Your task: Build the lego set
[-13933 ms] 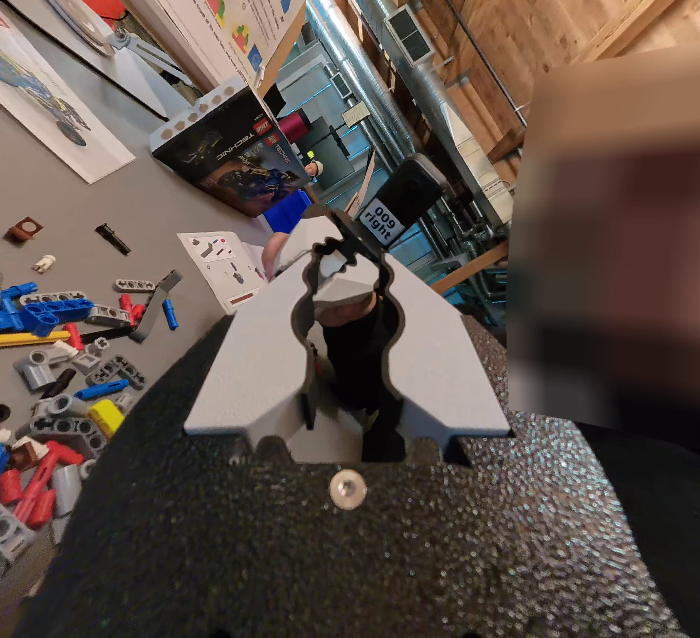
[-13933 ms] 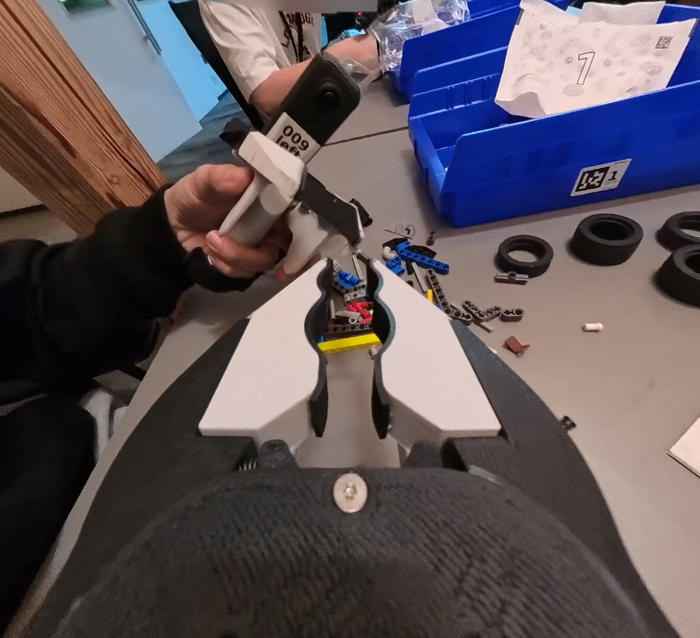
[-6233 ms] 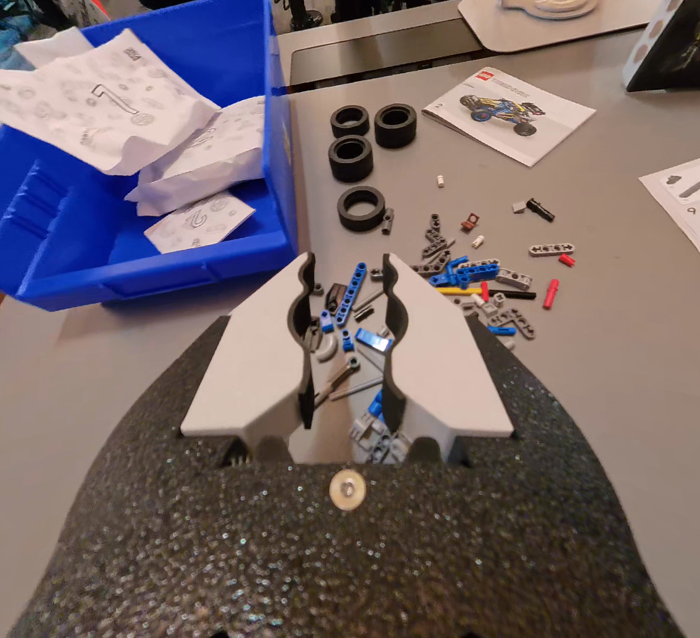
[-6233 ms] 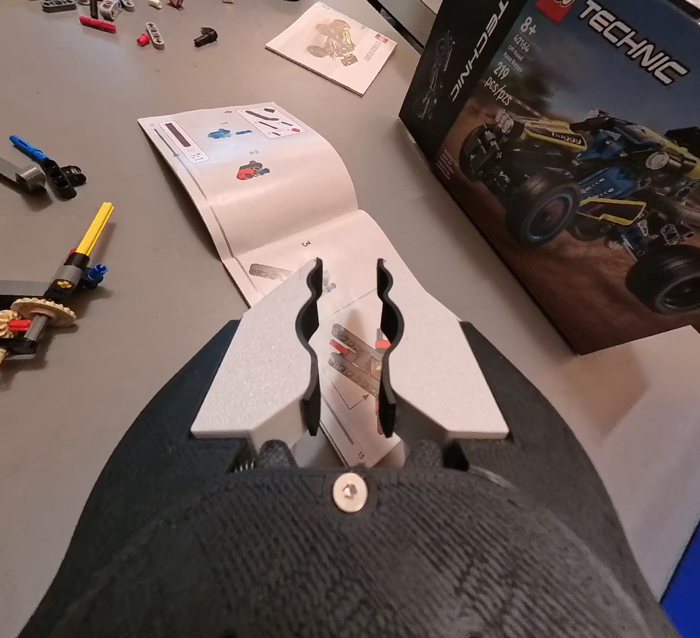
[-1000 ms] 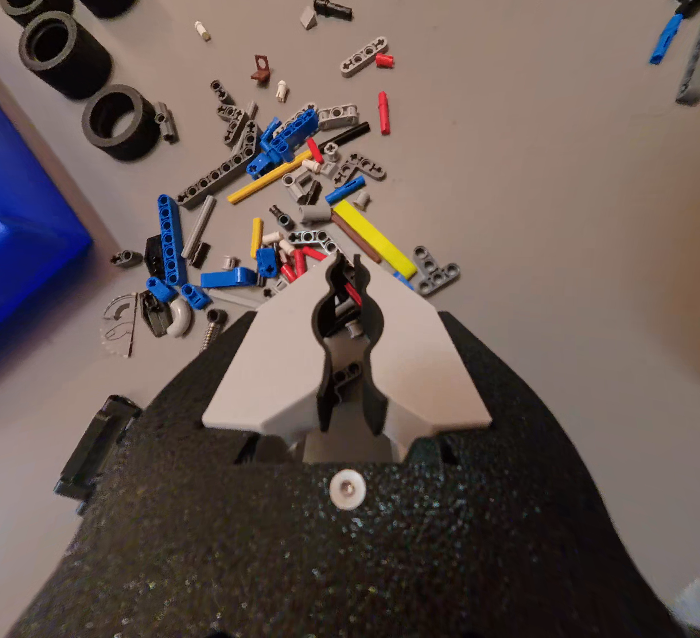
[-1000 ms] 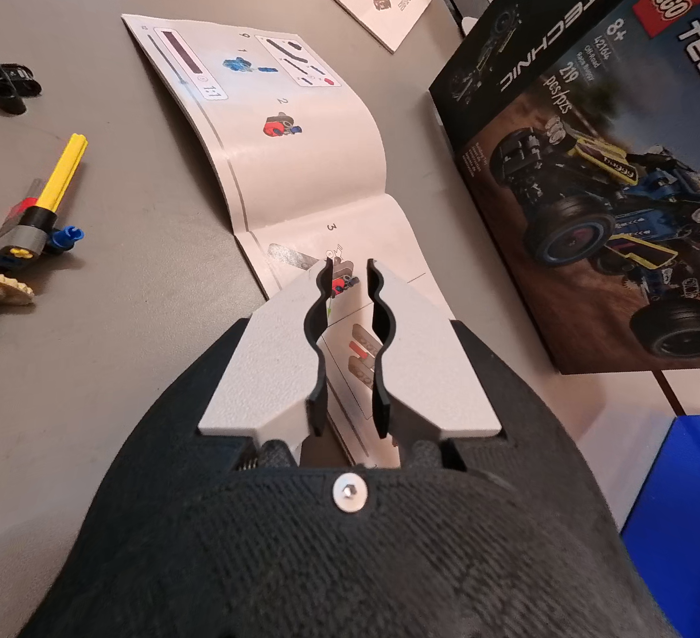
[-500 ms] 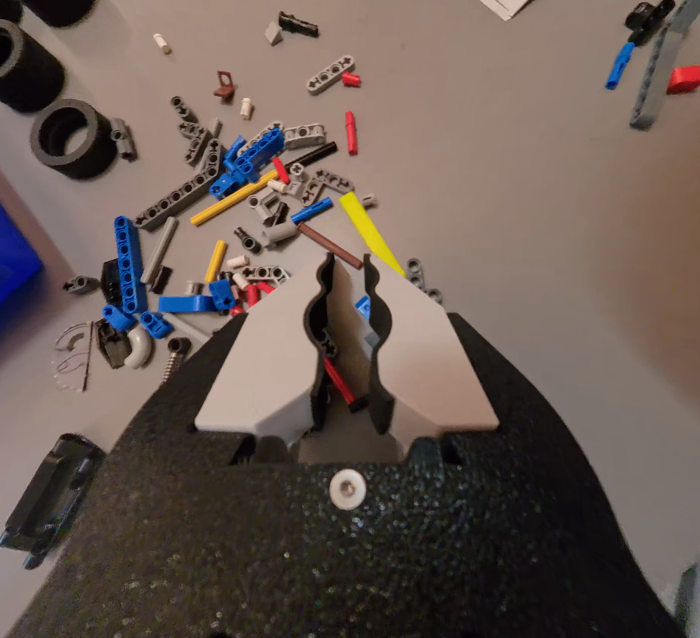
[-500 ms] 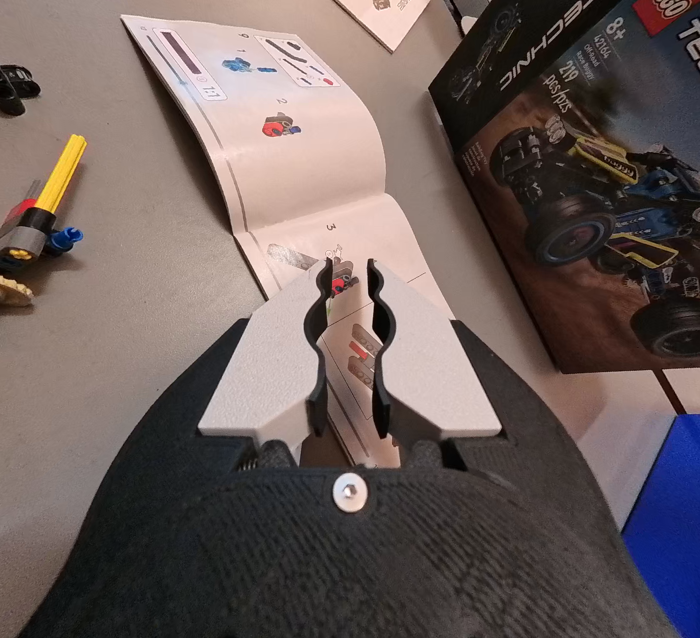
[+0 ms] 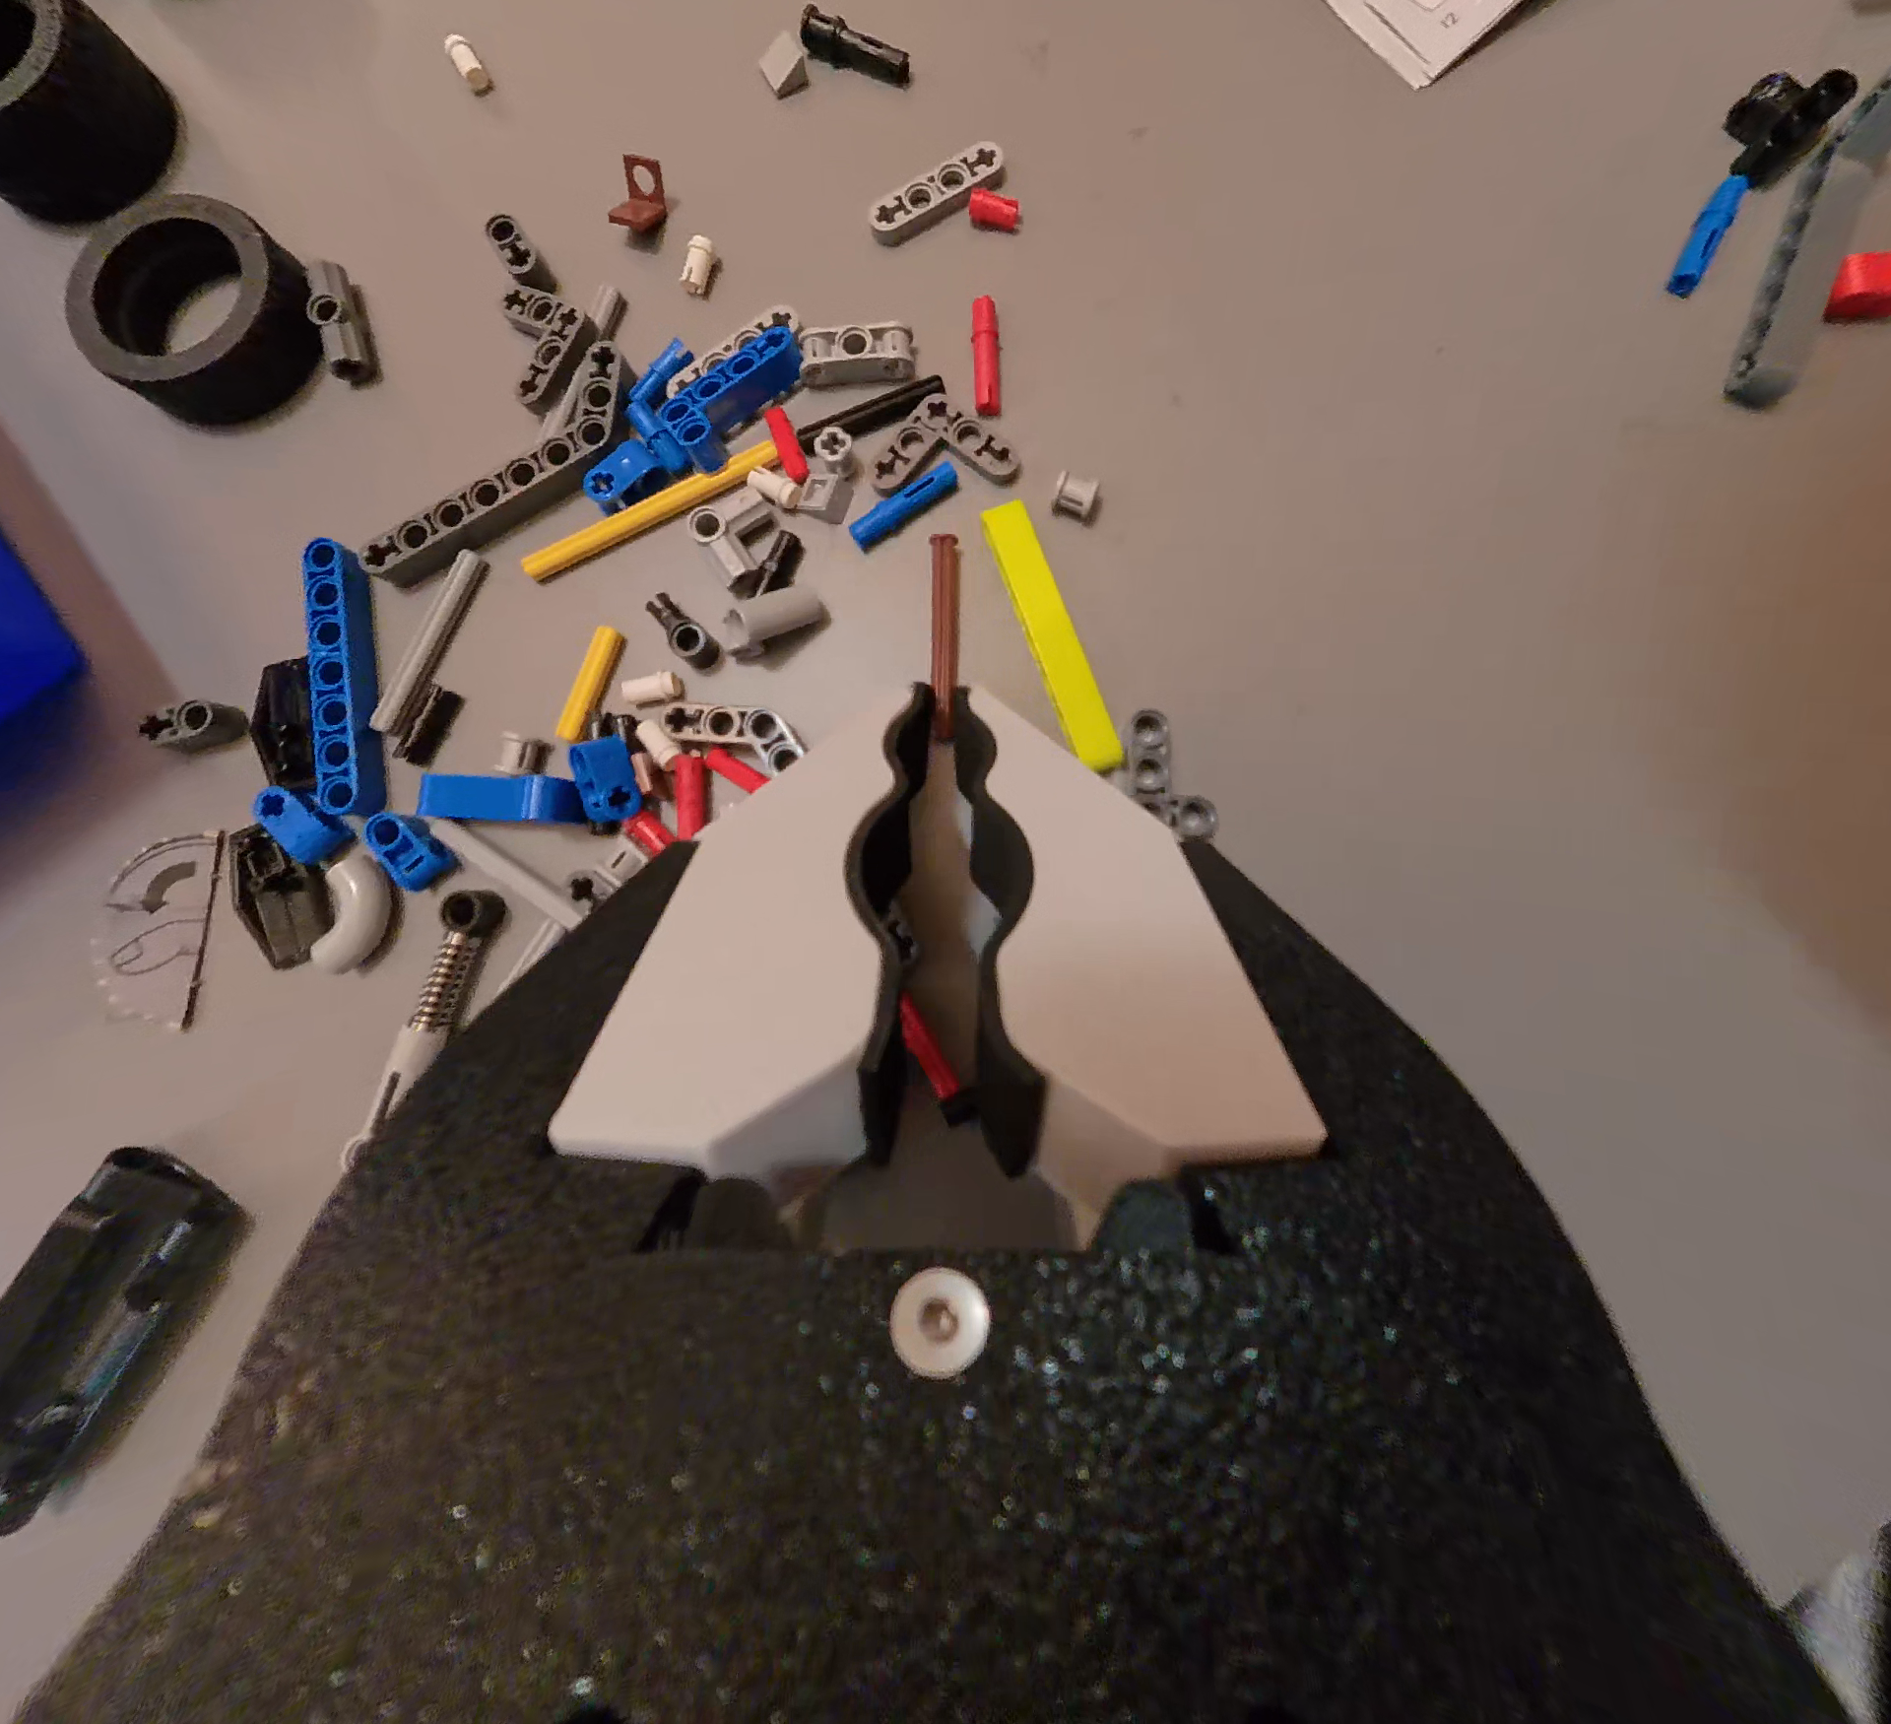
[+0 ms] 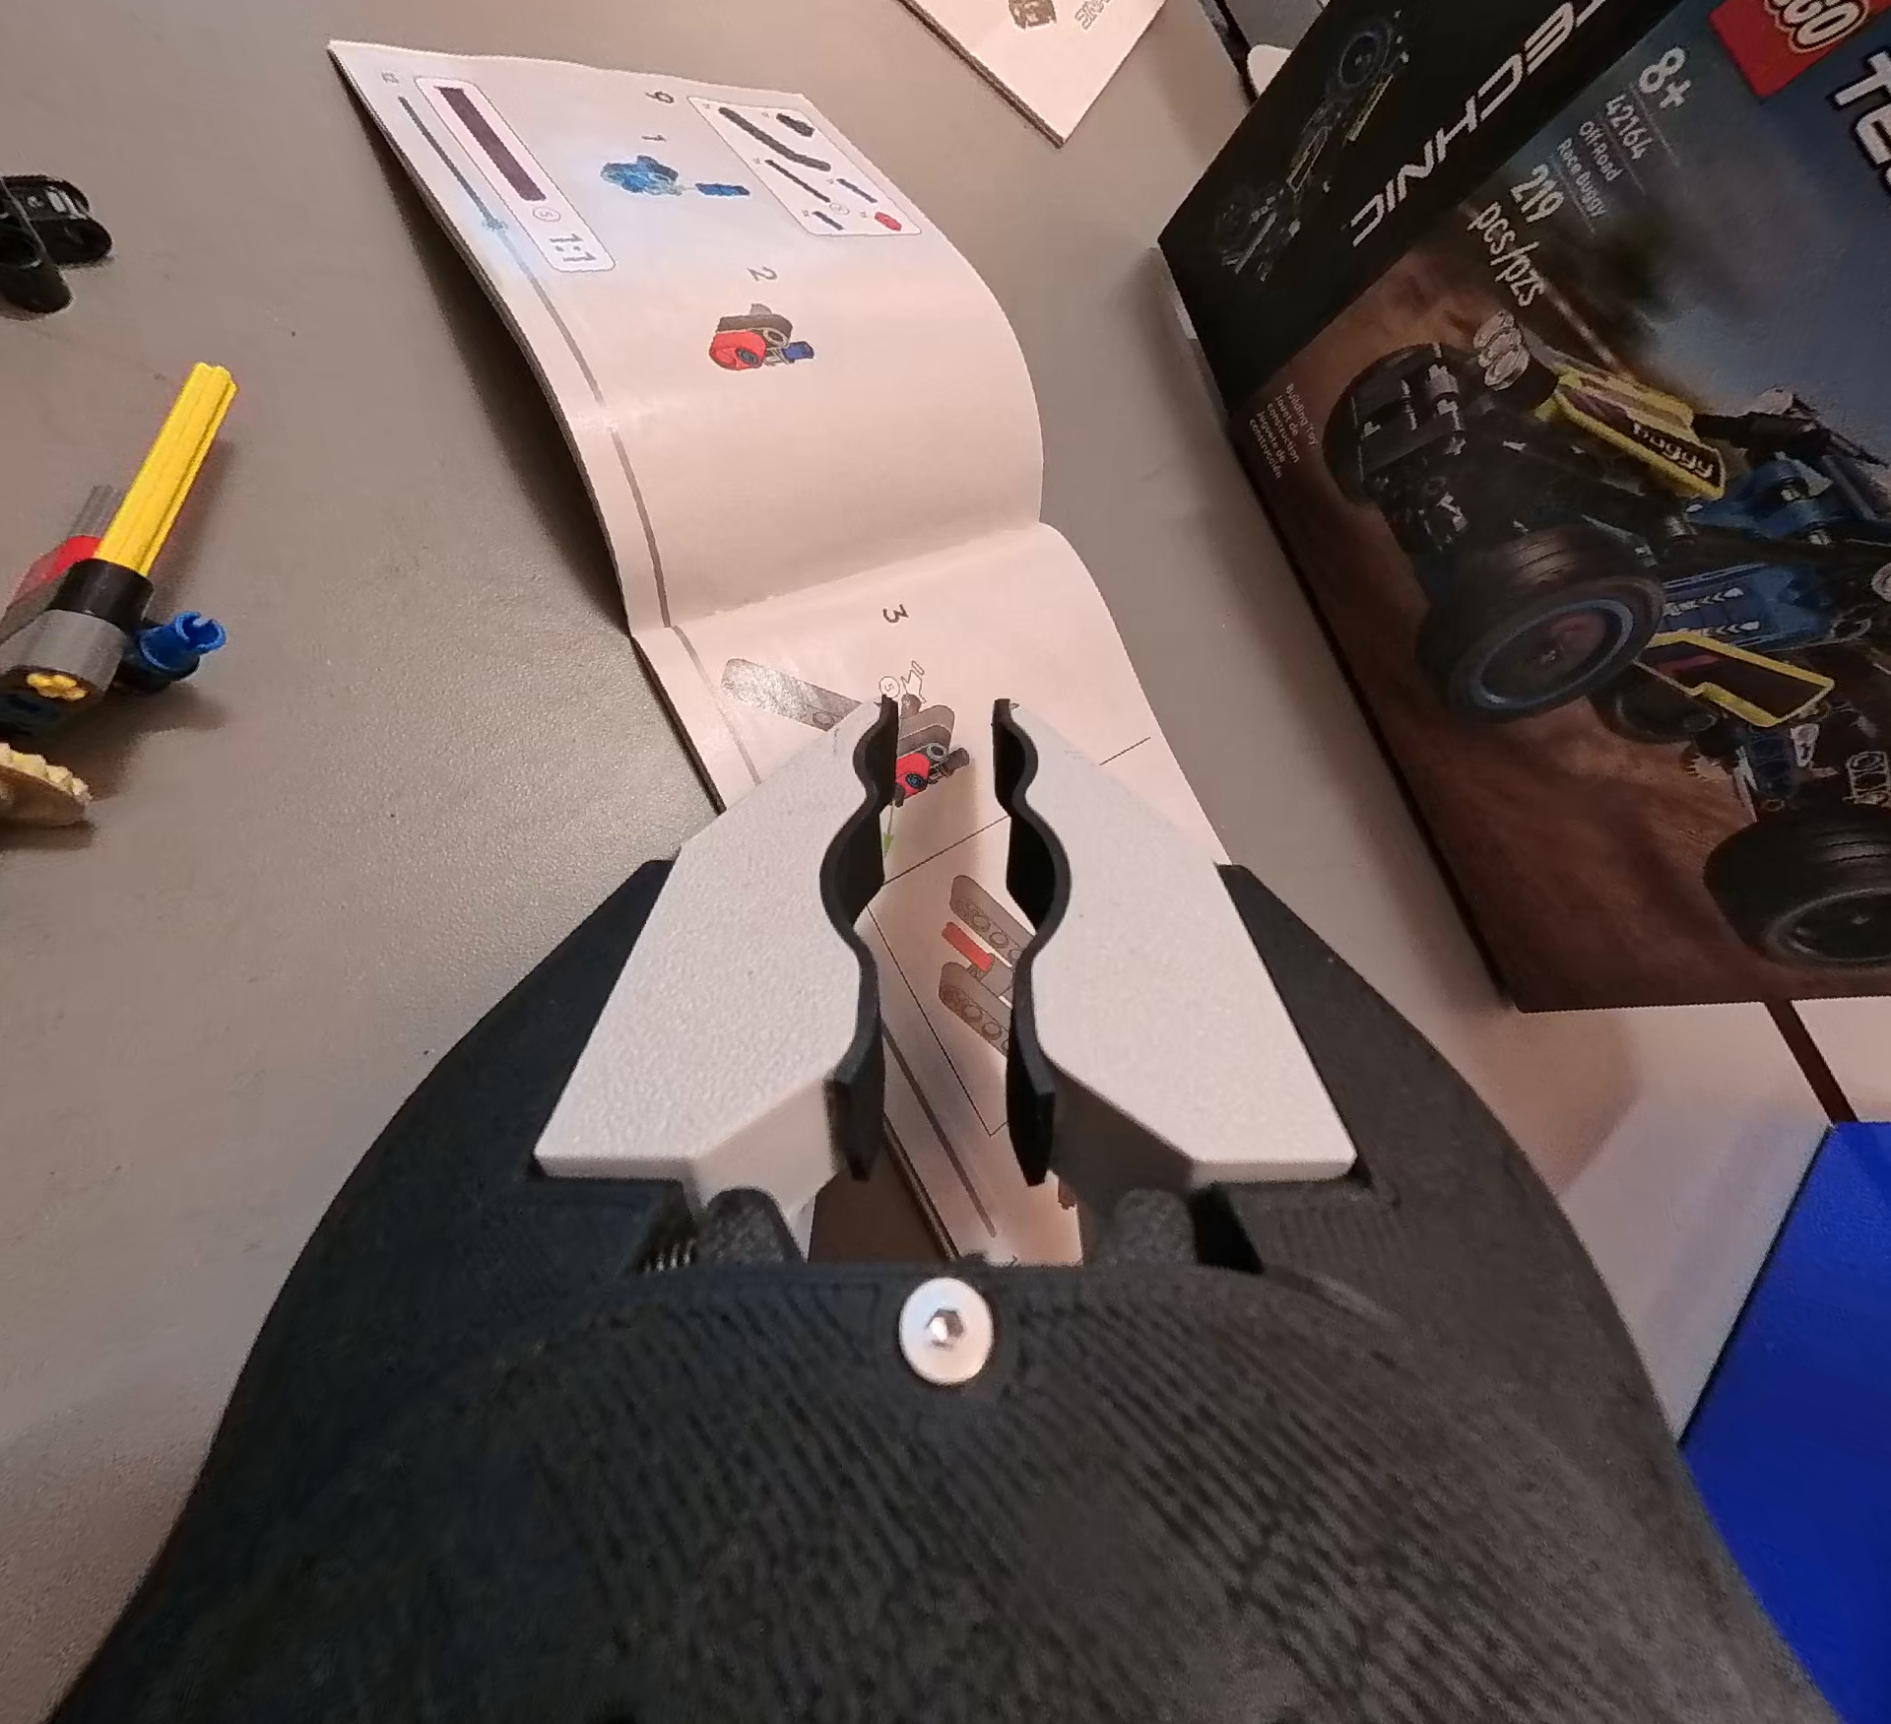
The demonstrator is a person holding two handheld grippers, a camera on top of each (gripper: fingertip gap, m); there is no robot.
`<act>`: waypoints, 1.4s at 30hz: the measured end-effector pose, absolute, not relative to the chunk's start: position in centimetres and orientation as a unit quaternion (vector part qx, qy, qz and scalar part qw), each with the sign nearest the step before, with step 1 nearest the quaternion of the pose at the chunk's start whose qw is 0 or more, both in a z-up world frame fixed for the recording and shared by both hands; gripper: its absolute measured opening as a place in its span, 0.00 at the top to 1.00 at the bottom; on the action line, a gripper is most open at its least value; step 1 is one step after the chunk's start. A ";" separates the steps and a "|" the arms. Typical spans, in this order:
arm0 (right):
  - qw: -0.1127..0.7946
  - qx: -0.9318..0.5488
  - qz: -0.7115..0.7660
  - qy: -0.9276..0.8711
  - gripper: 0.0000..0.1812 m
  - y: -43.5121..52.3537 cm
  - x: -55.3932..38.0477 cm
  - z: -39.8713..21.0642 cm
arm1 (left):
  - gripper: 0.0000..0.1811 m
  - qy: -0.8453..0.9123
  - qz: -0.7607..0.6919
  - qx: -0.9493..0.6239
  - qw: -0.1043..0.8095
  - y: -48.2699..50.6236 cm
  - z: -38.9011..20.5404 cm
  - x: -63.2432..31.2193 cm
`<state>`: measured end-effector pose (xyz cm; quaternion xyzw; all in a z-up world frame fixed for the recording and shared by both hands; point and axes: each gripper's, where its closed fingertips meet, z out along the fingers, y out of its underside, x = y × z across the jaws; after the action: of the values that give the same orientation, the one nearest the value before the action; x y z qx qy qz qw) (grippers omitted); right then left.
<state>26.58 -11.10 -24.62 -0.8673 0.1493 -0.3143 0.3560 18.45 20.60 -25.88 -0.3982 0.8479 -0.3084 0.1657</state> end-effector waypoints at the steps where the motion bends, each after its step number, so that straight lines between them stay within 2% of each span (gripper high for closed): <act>1: 0.356 -0.867 -0.314 0.150 0.91 -11.1 26.6 -24.6 | 0.99 0.846 -0.314 -0.399 0.165 20.6 -25.7 18.5; 11: 0.355 -0.867 -0.318 0.148 0.92 -11.1 26.6 -24.6 | 0.99 0.819 -0.444 -0.316 0.182 14.2 -20.8 18.6; 26: 0.360 -0.860 -0.337 0.131 0.84 -11.5 26.3 -23.1 | 0.99 0.849 -0.451 -0.253 0.107 7.1 -23.2 17.5; 30: 0.356 -0.859 -0.343 0.136 0.84 -12.1 26.6 -23.0 | 0.99 0.862 -0.463 -0.204 0.030 4.4 -22.8 14.4; 34: 0.353 -0.860 -0.341 0.140 0.85 -12.4 26.7 -23.3 | 0.99 0.877 -0.445 -0.181 -0.001 1.6 -22.9 11.5; 42: 0.350 -0.861 -0.341 0.141 0.85 -12.5 26.8 -23.5 | 0.99 0.908 -0.381 -0.166 0.043 1.5 -25.8 11.2</act>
<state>26.76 -12.51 -23.52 -0.8609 0.1414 -0.3410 0.3501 11.21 1.51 -25.76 -0.1661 0.9083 -0.3815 0.0430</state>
